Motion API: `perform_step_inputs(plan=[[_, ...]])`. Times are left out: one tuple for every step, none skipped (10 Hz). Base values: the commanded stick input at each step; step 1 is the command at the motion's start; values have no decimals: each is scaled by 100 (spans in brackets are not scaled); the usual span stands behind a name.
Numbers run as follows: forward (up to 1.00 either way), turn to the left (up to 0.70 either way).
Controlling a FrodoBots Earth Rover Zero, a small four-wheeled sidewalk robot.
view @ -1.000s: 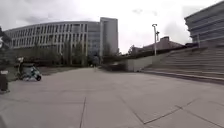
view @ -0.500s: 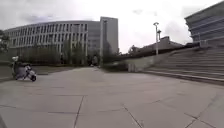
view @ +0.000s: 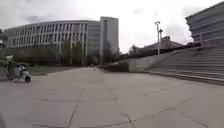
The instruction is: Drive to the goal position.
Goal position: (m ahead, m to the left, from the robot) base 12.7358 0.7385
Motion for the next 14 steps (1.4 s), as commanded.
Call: perform_step_inputs(plan=[[70, 2], [70, 2], [70, 2], [70, 2], [70, 2], [70, 2], [70, 2], [70, 2], [70, 8], [70, 37], [70, 37], [70, 37], [70, 16], [70, 2]])
